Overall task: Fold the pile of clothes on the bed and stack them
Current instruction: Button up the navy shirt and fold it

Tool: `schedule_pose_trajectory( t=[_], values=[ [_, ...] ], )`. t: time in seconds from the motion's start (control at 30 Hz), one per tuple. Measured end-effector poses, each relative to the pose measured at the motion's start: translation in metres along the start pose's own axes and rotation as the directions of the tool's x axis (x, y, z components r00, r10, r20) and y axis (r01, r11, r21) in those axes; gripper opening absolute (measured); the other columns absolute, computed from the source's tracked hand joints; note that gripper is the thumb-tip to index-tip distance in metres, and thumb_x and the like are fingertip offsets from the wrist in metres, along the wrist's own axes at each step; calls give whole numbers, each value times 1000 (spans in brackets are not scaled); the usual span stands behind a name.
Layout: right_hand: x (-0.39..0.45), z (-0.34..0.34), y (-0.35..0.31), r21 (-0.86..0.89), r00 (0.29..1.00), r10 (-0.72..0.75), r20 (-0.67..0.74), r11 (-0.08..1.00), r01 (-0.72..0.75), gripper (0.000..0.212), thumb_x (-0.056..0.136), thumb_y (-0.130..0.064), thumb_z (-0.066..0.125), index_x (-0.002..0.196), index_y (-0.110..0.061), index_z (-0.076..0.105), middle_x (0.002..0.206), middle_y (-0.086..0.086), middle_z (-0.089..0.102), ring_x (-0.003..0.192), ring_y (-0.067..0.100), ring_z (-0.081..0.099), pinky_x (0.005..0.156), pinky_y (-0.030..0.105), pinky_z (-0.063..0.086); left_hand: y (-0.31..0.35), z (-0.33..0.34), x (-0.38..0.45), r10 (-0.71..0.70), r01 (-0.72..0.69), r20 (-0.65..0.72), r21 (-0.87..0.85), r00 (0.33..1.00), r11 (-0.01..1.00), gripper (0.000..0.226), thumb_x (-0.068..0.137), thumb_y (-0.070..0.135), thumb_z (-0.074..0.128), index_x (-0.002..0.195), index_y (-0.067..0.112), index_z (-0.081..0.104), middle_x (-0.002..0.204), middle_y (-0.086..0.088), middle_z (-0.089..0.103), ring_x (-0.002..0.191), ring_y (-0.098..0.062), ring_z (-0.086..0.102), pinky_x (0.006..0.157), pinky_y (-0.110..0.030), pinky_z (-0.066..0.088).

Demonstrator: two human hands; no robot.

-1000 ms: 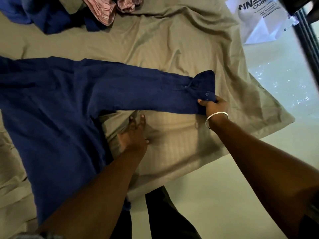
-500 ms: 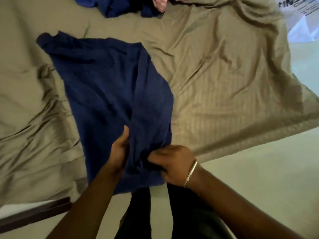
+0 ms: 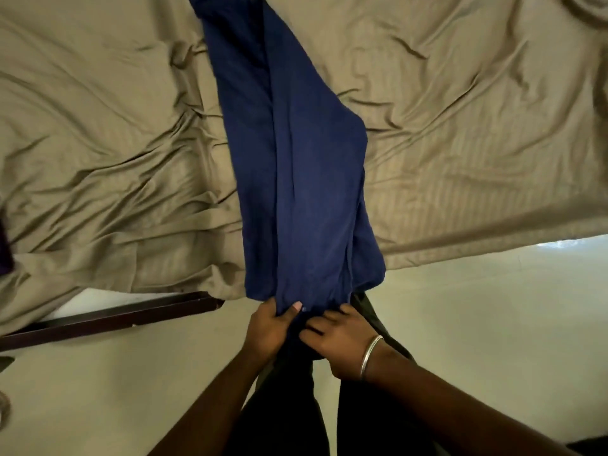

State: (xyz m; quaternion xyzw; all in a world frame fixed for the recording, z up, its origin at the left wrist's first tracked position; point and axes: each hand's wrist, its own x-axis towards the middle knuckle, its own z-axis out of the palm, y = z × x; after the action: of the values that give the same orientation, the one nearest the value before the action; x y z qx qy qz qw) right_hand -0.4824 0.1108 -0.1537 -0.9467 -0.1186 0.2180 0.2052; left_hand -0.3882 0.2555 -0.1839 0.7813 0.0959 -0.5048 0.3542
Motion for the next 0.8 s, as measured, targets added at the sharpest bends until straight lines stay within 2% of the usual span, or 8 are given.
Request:
schedule_pose_trajectory(
  t=[0.13,0.23,0.27,0.33,0.4,0.53,0.63,0.8],
  values=[
    [-22,32,3,47,991,53,127,997,-59,63,56,-61,62,114,-36,58,120,-2,65,107,22,65,83,47,53,-21,6,-2,-121,126,-63,82,991,989,21,94,32,63,108,17,67,98,2,69,96,-21,65,76,-25,43],
    [-33,39,18,369,945,323,-53,886,-282,37,84,-46,55,112,-22,61,110,3,66,96,29,67,80,36,52,-28,-1,-9,-201,215,-284,20,937,976,19,94,30,63,108,17,64,106,-2,68,98,-22,62,83,-27,41],
    [-33,39,22,491,844,531,-80,758,-430,28,86,-38,58,105,-18,62,101,4,65,89,29,65,75,33,51,-30,-3,-10,-210,223,-346,-1,915,975,22,94,26,63,113,15,62,113,-5,67,102,-23,60,86,-29,41],
    [-30,39,33,704,437,900,2,309,-640,27,83,-26,71,102,-12,58,98,7,61,89,29,61,75,31,44,-38,-8,-11,-219,210,-411,-67,885,975,37,93,17,64,128,11,54,131,-9,58,118,-26,55,96,-33,41],
    [-25,38,47,792,110,975,191,-87,-605,51,74,-27,84,112,-10,55,110,5,58,101,27,59,81,31,44,-42,-15,-4,-196,161,-402,-120,894,980,53,92,12,65,141,13,44,145,-8,48,132,-27,46,106,-37,37],
    [-11,44,61,830,231,891,391,-232,-507,73,69,-39,87,131,-20,53,129,-5,52,114,17,52,96,39,48,-41,-19,10,-193,134,-227,-250,955,959,56,93,16,66,143,25,42,147,1,44,137,-22,39,109,-40,34],
    [-6,45,57,846,217,910,352,-210,-490,56,75,-37,83,123,-18,59,121,0,61,107,21,58,95,38,49,-45,-19,13,-140,104,-127,-258,982,961,42,94,19,65,130,33,50,137,8,51,128,-15,45,103,-35,36],
    [-20,39,46,904,342,899,273,-118,-411,27,93,-25,66,116,-12,62,102,0,69,98,21,65,87,31,50,-41,-19,5,-129,110,-37,-333,991,937,33,88,8,70,116,19,57,111,3,68,106,-17,65,84,-24,49]
  ],
)
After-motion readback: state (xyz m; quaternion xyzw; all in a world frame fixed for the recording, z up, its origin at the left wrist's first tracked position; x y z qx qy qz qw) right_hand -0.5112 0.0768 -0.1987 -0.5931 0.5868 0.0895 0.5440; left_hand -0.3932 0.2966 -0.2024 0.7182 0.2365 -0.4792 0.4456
